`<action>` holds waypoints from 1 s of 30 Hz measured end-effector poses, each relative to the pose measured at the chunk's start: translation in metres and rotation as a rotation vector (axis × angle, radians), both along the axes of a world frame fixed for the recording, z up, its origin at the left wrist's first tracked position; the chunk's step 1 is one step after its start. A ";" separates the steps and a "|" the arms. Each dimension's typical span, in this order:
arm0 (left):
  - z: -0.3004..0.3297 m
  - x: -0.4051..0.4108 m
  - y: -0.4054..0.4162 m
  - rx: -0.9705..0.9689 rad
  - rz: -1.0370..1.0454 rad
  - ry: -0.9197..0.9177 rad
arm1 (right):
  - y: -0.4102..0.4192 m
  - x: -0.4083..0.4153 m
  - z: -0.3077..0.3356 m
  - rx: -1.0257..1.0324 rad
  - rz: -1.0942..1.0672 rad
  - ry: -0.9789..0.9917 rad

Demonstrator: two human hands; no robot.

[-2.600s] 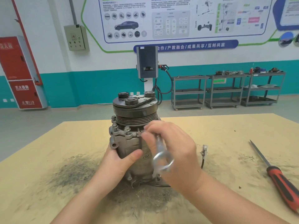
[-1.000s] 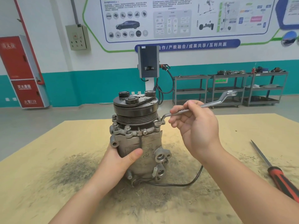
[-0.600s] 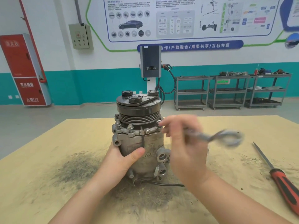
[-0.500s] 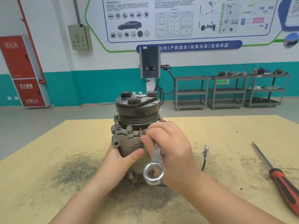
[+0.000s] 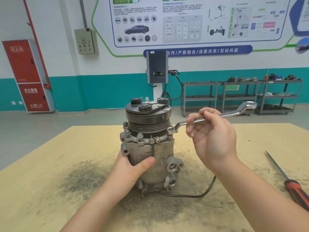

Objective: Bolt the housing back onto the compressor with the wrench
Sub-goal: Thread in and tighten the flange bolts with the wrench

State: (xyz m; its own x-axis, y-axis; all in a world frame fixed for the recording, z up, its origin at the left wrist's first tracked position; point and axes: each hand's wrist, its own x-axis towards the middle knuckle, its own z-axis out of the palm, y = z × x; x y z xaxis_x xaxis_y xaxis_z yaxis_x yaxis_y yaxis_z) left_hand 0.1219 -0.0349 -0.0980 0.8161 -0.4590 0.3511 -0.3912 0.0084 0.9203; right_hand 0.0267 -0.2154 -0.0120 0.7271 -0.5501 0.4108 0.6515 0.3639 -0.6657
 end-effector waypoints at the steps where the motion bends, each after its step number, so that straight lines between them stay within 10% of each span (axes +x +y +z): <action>1: 0.000 0.000 0.000 0.001 0.000 -0.001 | -0.002 0.002 -0.001 0.034 0.031 0.008; 11: 0.000 0.000 0.001 0.012 0.029 -0.017 | -0.008 0.007 -0.003 0.011 0.076 0.049; 23: -0.001 0.000 0.000 0.021 0.021 -0.025 | 0.036 -0.002 -0.027 -1.247 -0.715 -0.334; 30: -0.001 0.000 0.000 0.003 0.033 -0.051 | 0.012 -0.009 0.005 -0.278 -0.191 0.017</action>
